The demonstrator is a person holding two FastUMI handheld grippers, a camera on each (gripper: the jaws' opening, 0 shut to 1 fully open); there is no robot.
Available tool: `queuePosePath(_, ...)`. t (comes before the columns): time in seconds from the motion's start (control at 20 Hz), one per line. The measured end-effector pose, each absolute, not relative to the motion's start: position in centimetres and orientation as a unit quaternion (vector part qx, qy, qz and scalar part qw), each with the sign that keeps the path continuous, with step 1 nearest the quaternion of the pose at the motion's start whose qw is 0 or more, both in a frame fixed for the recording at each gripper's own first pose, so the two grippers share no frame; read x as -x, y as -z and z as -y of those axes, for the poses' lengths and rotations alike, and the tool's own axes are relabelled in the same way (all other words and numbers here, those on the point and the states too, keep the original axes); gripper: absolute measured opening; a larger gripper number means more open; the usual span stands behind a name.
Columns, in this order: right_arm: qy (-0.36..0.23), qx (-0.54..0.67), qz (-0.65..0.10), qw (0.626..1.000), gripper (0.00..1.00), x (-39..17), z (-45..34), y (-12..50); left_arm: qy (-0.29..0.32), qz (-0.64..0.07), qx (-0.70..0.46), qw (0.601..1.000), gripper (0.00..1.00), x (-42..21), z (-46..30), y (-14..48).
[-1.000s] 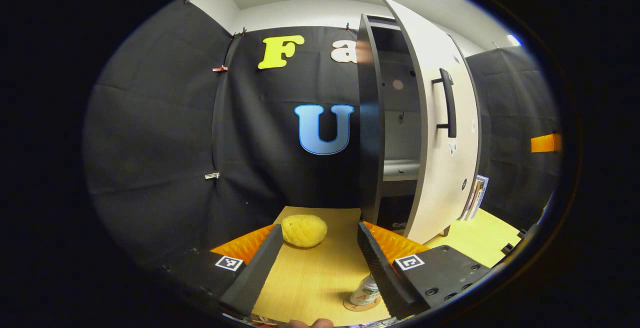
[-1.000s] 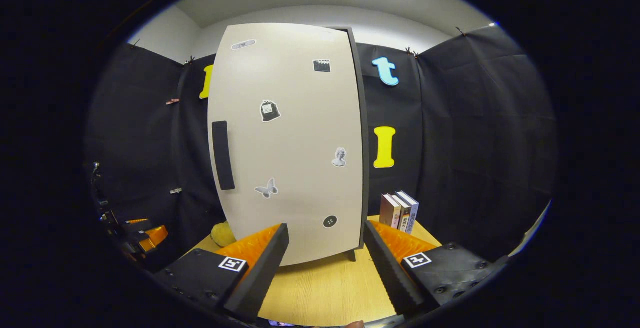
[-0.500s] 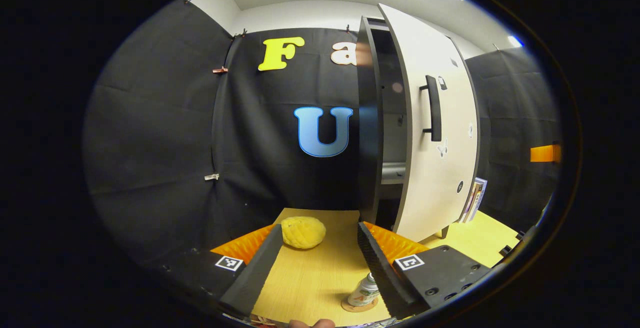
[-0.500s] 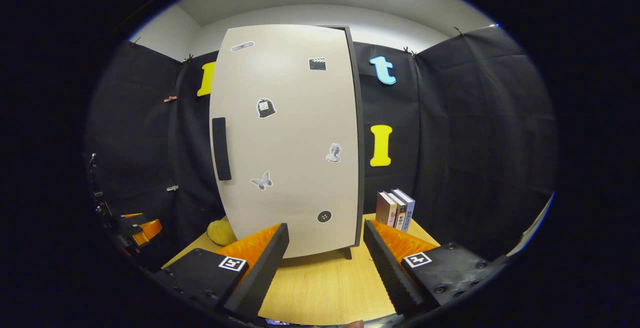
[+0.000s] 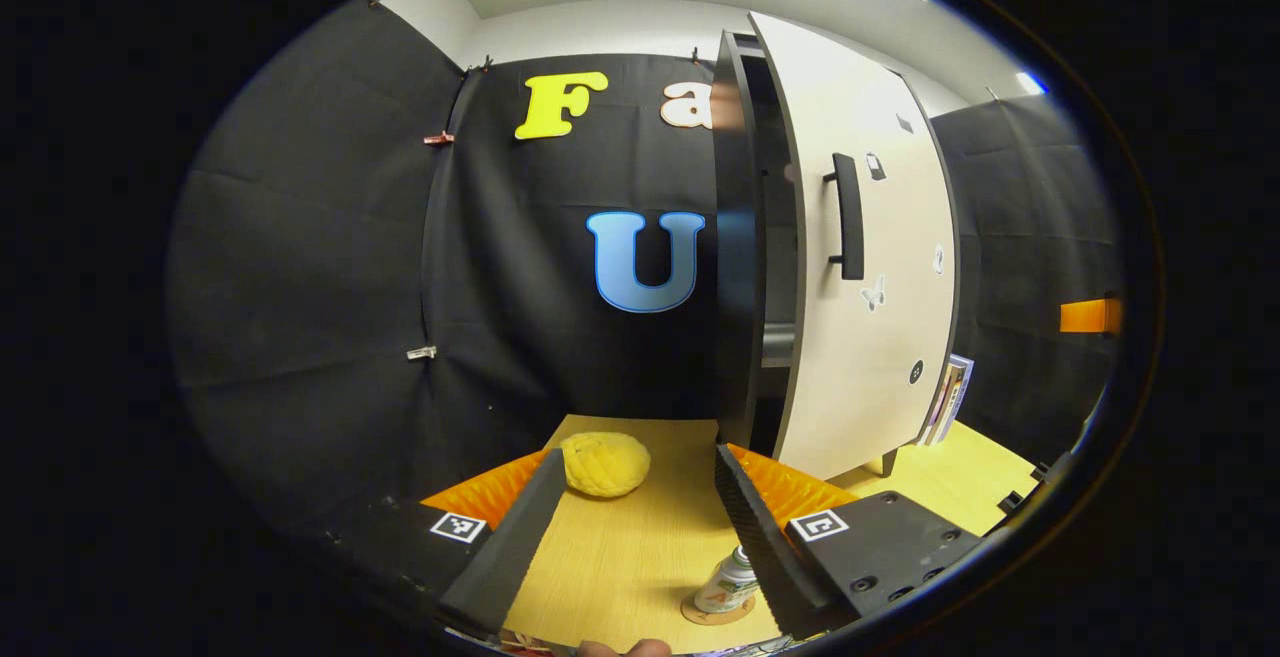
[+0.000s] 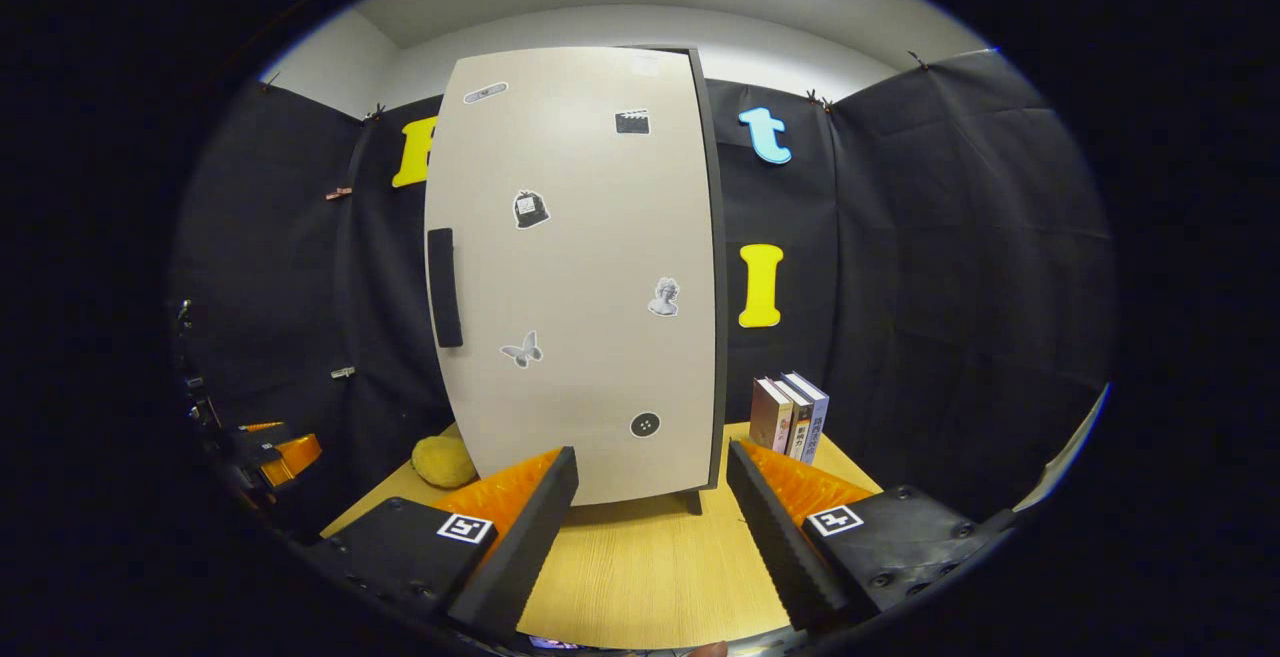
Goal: Open the cabinet door with the right hand, grasp the bottle in the cabinet with the left hand and place it on the coaster, then close the cabinet door with the right hand.
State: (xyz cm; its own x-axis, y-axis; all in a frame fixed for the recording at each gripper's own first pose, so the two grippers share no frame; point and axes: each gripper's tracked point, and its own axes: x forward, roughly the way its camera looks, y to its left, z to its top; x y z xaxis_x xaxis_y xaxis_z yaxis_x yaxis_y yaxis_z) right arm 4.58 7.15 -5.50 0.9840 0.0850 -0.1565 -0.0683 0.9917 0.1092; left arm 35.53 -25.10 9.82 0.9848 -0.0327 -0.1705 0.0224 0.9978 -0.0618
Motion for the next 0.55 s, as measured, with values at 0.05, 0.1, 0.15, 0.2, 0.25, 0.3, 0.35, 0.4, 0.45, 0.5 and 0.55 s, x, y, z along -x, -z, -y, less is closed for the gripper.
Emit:
queuePosePath(0.05,-0.039,-0.051,-0.081,0.995,0.98,-4.62,-7.19,5.47,0.014,-0.086,0.030,0.996,0.94,-35.53,25.09,-9.75)
queuePosePath(0.1,-0.039,-0.052,-0.081,0.995,0.98,-4.63,-7.21,5.44,0.014,-0.086,0.030,0.996,0.95,-35.63,25.11,-9.76)
queuePosePath(0.15,-0.040,-0.052,-0.081,0.995,0.98,-4.61,-7.27,5.44,0.014,-0.086,0.030,0.996,0.95,-35.69,25.08,-9.73)
queuePosePath(0.2,-0.040,-0.052,-0.082,0.995,0.98,-4.67,-7.32,5.47,0.014,-0.086,0.029,0.996,0.95,-35.73,25.09,-9.76)
queuePosePath(0.25,-0.040,-0.051,-0.082,0.995,0.98,-4.67,-7.36,5.51,0.015,-0.086,0.029,0.996,0.95,-35.61,25.11,-9.70)
queuePosePath(0.3,-0.041,-0.050,-0.083,0.994,0.98,-4.65,-7.42,5.54,0.016,-0.086,0.029,0.996,0.94,-35.65,25.14,-9.73)
queuePosePath(0.35,-0.041,-0.050,-0.084,0.994,0.98,-4.62,-7.46,5.56,0.016,-0.086,0.029,0.996,0.94,-35.69,25.21,-9.75)
queuePosePath(0.4,-0.042,-0.050,-0.084,0.994,0.98,-4.63,-7.52,5.64,0.017,-0.086,0.028,0.996,0.94,-35.71,25.28,-9.80)
queuePosePath(0.45,-0.042,-0.050,-0.085,0.994,0.98,-4.58,-7.47,5.67,0.017,-0.086,0.028,0.996,0.94,-35.68,25.30,-9.69)
queuePosePath(0.5,-0.041,-0.050,-0.085,0.994,0.98,-4.56,-7.39,5.62,0.017,-0.086,0.028,0.996,0.94,-35.71,25.32,-9.71)
queuePosePath(0.55,-0.041,-0.049,-0.085,0.994,0.98,-4.58,-7.36,5.58,0.018,-0.086,0.028,0.996,0.94,-35.69,25.37,-9.68)
